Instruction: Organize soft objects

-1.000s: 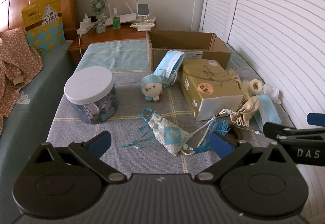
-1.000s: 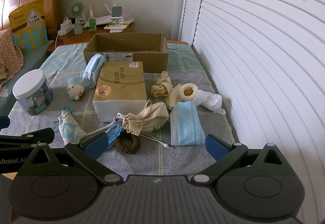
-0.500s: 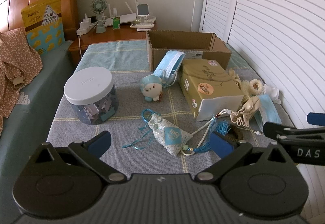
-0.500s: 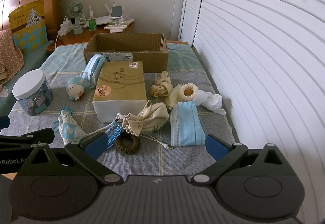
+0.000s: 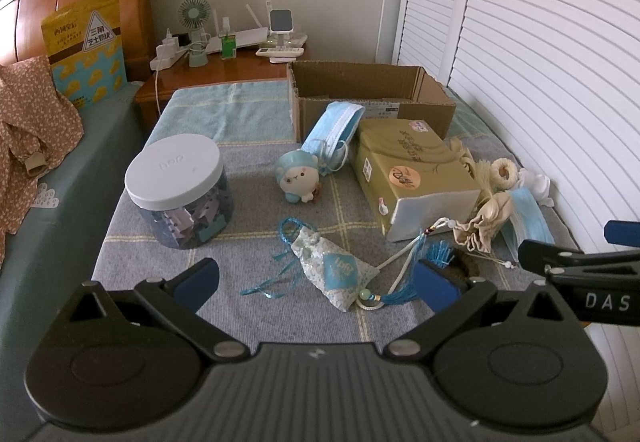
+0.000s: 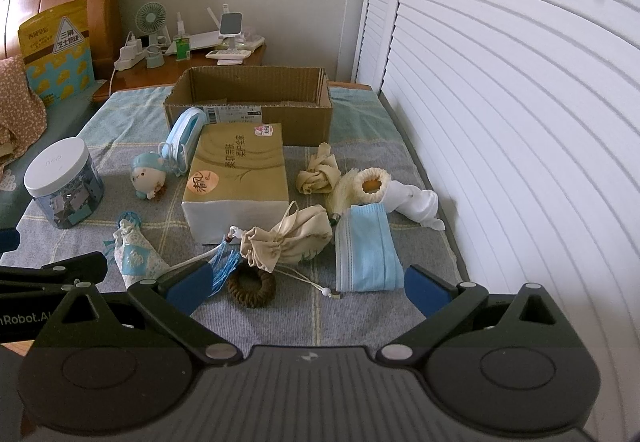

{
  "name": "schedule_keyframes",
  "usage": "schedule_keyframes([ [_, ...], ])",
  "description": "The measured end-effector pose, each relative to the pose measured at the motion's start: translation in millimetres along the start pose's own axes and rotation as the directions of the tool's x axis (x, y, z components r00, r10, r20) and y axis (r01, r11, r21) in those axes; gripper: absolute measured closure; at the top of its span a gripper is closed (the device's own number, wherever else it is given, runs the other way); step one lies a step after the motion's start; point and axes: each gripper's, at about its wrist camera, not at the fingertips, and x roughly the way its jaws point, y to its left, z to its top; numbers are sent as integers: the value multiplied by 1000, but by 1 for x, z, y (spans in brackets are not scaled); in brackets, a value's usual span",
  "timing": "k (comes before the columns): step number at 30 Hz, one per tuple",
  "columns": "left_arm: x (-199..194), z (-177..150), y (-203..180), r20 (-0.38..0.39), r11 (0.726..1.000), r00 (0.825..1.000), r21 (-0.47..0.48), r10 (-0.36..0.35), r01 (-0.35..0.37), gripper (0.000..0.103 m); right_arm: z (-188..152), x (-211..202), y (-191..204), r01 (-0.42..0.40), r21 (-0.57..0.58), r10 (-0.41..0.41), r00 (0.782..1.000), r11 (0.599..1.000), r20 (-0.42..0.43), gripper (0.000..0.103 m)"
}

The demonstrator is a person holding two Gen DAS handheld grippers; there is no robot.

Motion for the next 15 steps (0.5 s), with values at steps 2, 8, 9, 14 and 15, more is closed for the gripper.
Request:
schedule_keyframes([
  [2, 0, 0, -1, 2, 1000, 1000, 2, 1, -1, 1, 1, 1, 0, -2, -1, 2, 1000, 1000, 2, 0],
  [8, 3, 1, -2, 8, 1000, 1000, 15, -3, 3, 1, 1, 2, -1, -5, -6, 5, 1000, 1000, 4, 0],
  [9, 4, 1, -2, 10, 1000, 1000, 18, -5, 4, 1, 2, 2, -2, -4, -7, 4, 1000, 1000, 4, 0],
  [14, 7, 1, -1, 19, 999, 1000, 31, -18, 18, 1, 2, 4, -1, -8, -10, 8, 1000, 1000, 7, 0],
  [15, 8, 0, -1, 21, 999, 1000, 35, -19, 19, 1, 2, 4, -1, -10, -12, 10, 1000, 1000, 10, 0],
])
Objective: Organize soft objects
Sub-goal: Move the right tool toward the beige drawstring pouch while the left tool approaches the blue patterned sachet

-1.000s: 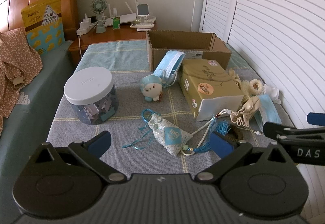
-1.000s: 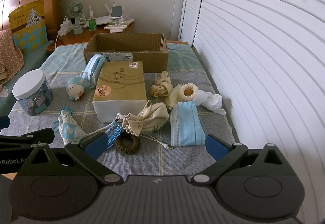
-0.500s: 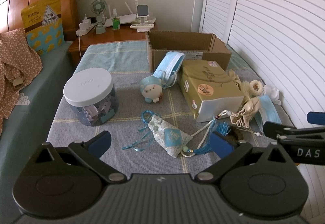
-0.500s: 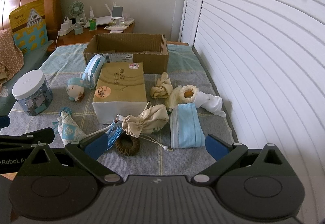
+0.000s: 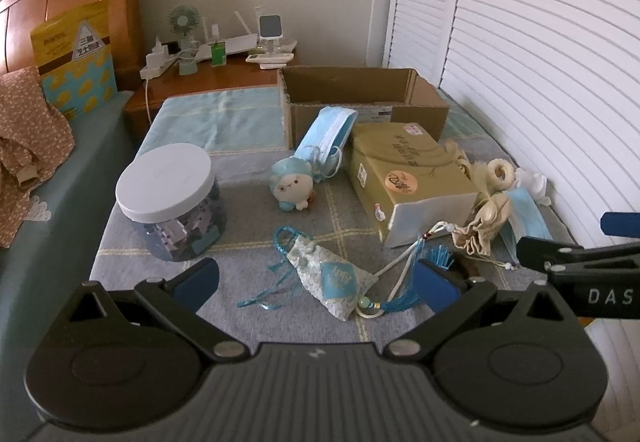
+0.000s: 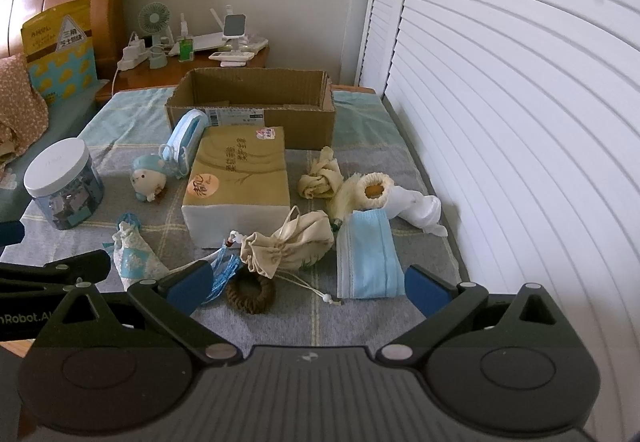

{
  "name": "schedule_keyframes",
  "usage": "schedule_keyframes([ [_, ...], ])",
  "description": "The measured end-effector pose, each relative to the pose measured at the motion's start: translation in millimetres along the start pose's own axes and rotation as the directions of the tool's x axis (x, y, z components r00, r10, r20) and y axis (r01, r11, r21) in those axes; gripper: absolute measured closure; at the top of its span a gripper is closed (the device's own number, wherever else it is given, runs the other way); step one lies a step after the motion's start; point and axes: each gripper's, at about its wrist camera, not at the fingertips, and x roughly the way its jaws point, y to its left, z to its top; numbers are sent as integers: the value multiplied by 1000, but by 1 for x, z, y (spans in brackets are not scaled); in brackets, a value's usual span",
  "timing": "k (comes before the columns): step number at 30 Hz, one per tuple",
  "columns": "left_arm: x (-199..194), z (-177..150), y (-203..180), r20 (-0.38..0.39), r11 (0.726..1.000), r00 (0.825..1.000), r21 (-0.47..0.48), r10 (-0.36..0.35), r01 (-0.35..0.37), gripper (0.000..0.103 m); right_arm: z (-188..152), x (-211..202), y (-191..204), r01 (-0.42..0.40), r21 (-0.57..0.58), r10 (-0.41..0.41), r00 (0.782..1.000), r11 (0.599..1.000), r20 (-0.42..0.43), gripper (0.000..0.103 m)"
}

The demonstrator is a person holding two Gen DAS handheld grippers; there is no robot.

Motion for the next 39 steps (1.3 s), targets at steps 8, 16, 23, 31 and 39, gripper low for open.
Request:
schedule_keyframes([
  [8, 9, -5, 0, 30, 996, 999, 83, -39, 36, 1, 1, 5, 0, -45, -23, 45, 999, 999, 10, 0],
  [16, 26, -11, 3, 46, 981, 992, 160, -115, 107, 1, -1, 16, -2, -97, -65, 99, 995, 993, 25, 0],
  [23, 45, -18, 11, -11, 972, 986, 166, -166, 166, 1, -10, 31, -12, -114, -105, 115, 993, 988, 9, 0],
  [31, 65, -22, 17, -43, 967, 988, 206, -146, 152, 1, -26, 52, -20, -169, -128, 166, 986, 977, -28, 0],
  [39, 77, -21, 16, -50, 947, 985, 270, -165, 173, 3, -32, 61, -13, -228, -187, 228, 973, 955, -26, 0],
])
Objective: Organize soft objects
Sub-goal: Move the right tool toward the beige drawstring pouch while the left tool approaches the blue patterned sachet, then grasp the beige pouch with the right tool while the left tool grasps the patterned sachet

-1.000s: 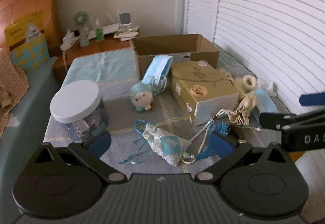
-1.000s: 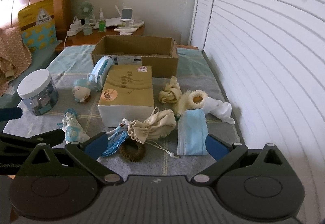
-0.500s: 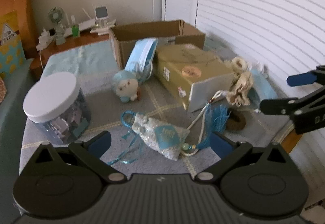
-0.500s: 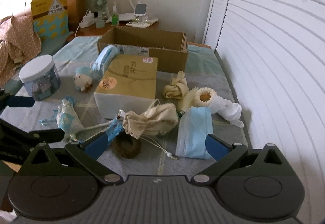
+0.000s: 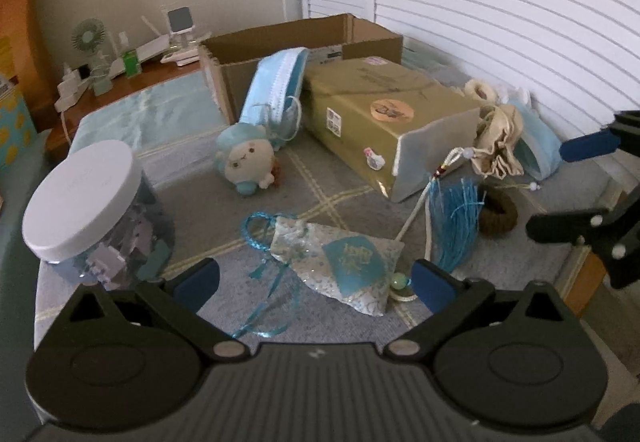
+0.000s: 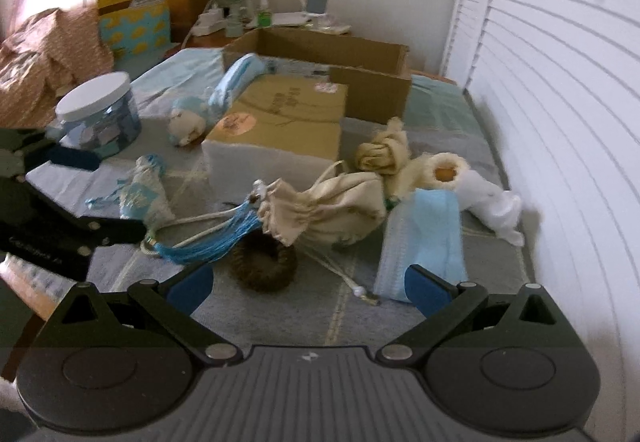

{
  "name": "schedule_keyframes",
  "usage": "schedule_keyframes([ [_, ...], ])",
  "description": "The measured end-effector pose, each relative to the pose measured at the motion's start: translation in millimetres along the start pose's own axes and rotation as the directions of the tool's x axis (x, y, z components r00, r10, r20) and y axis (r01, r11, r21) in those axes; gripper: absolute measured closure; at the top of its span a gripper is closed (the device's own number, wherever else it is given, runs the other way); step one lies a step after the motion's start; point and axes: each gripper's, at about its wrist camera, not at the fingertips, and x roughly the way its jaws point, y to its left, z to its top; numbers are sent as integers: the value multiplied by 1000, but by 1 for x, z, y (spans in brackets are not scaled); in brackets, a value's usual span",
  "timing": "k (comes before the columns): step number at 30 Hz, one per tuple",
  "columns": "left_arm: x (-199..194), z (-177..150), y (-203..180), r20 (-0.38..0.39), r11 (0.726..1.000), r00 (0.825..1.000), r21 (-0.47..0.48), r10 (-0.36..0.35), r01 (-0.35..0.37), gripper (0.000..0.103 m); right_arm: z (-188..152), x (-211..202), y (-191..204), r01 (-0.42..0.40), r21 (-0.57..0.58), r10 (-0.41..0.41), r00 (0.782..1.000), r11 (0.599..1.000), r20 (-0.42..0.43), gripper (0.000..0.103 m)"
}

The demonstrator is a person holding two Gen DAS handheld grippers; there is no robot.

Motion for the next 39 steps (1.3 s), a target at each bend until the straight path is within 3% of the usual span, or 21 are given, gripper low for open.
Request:
schedule_keyframes([
  [10, 13, 0, -1, -7, 998, 999, 38, -46, 47, 4, -14, 20, 4, -84, -26, 82, 994, 996, -73, 0],
  [23, 24, 2, -6, 15, 992, 994, 65, -107, 106, 8, -24, 19, 8, -87, -65, 85, 996, 994, -23, 0],
  [26, 25, 2, -2, 24, 989, 990, 61, -135, 134, 17, -26, 19, 7, -85, -64, 84, 996, 994, -10, 0],
  [30, 20, 2, -1, 31, 987, 988, 65, -153, 150, 41, -25, 20, 8, -77, -59, 77, 997, 995, -9, 0],
  [39, 2, -9, 10, 22, 997, 996, 10, -81, 81, 46, -23, 19, 14, -32, -52, 31, 999, 998, -11, 0],
])
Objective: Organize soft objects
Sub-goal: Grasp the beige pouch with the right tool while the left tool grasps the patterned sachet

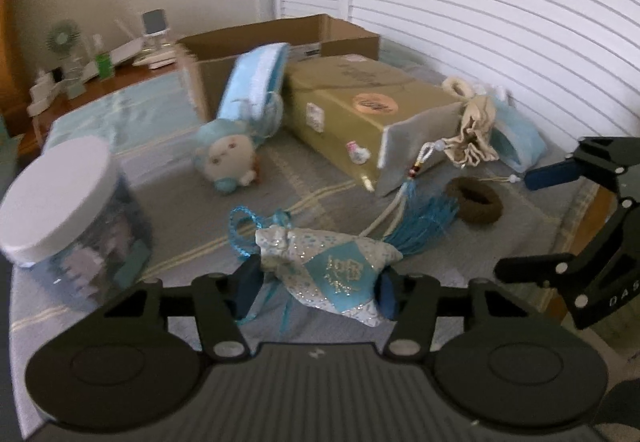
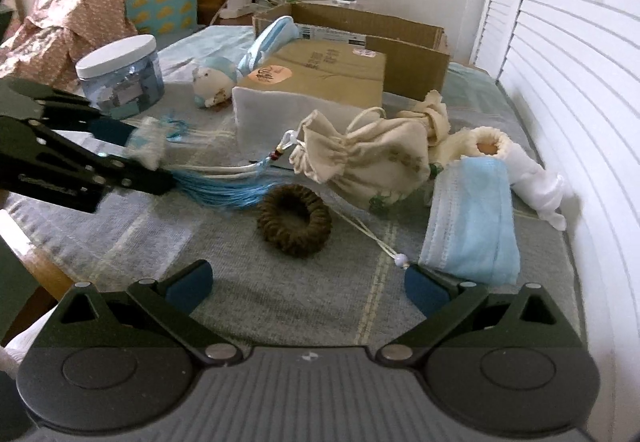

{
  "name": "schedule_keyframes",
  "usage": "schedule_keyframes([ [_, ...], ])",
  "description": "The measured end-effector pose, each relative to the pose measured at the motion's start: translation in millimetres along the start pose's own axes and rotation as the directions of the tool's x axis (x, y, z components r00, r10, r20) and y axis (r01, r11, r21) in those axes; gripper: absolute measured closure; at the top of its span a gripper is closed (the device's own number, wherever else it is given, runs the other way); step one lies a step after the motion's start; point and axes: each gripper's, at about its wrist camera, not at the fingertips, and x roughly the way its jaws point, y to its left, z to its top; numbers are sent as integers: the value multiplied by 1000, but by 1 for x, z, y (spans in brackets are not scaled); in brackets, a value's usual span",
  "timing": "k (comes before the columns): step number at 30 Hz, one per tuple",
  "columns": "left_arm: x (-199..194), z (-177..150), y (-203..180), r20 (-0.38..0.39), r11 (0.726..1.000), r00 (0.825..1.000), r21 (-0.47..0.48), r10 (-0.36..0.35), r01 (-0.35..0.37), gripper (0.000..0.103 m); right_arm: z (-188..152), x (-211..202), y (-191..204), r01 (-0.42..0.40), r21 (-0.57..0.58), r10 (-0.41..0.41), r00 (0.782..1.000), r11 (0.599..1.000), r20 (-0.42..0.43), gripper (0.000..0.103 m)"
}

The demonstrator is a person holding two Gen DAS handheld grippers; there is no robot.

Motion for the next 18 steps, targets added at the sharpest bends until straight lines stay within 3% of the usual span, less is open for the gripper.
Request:
schedule_keyframes([
  [4, -9, -3, 6, -3, 1000, 1000, -25, 19, -19, 46, 2, -8, 3, 22, -34, -22, 1000, 999, 12, 0],
  [10, -18, -1, 14, 3, 998, 999, -42, 50, -50, 46, 24, -18, -11, 42, -11, -41, 995, 999, 95, 0],
  [18, -16, 4, 11, -7, 999, 999, -38, 31, -31, 46, 48, 8, -20, 33, -8, -32, 992, 999, 121, 0],
])
